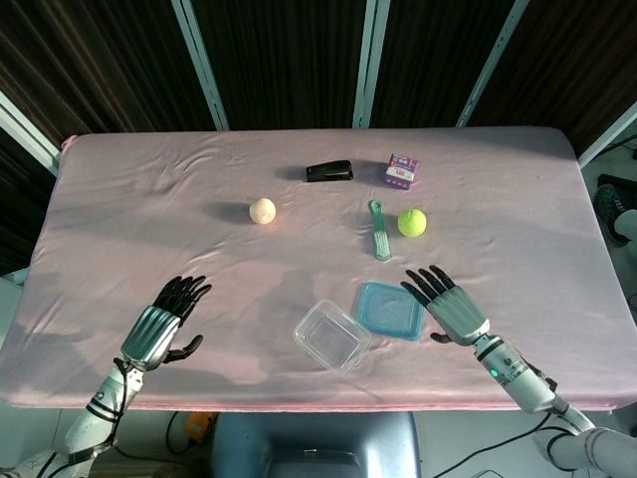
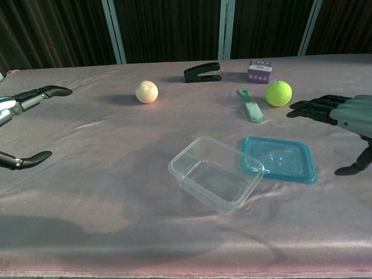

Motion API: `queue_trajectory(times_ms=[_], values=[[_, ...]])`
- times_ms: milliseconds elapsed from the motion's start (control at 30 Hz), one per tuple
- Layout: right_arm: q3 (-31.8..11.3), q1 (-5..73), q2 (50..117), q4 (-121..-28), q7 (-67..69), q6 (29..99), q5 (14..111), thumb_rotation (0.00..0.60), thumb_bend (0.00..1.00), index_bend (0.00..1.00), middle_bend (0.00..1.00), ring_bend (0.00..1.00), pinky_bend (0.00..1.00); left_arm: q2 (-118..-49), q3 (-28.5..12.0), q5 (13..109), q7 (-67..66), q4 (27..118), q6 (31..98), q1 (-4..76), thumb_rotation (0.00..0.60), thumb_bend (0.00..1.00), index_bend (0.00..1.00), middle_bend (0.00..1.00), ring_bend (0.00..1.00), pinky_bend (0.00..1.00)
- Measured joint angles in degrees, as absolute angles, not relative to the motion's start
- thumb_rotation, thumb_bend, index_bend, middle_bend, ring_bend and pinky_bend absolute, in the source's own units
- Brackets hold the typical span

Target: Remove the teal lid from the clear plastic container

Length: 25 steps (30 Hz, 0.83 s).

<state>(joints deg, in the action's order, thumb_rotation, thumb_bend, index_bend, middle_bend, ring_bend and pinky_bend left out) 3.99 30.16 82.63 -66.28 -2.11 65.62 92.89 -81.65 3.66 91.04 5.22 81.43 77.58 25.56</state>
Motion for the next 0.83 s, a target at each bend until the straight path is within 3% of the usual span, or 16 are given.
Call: queue_trajectory(times_ms=[200, 433, 633, 833], values=[[4.4, 25.4, 74.2, -78.6, -8.5, 68.6, 89.6, 0.600, 0.13, 0.00, 0.00, 0.00, 0.00, -73.8, 5.8, 89.5, 2.9, 87.0, 80.7, 20.6, 0.600, 0.33, 0.00, 0.00, 0.00, 0.00], [4.4, 14.4, 66.2, -92.2, -17.5, 81.9, 83.7, 0.600, 0.13, 0.00, 0.00, 0.00, 0.00, -67.9, 6.6, 83.2, -10.9, 95.0, 85.2, 14.1, 0.600, 0.34, 0.00, 0.00, 0.00, 0.00], [3.4, 7.4, 65.2, -91.7, -11.6, 90.6, 82.5, 0.600, 0.13, 0.00, 0.00, 0.00, 0.00, -66.4, 7.7, 84.6, -11.8, 96.1, 89.3, 10.2, 0.600, 0.35, 0.00, 0.00, 0.00, 0.00], [2.5, 5.8, 65.1, -90.0, -8.7, 89.3, 81.5, 0.600, 0.13, 0.00, 0.00, 0.00, 0.00, -65.5, 7.5, 87.3, -6.9, 95.4, 93.0, 6.5, 0.600, 0.35, 0.00, 0.00, 0.00, 0.00]])
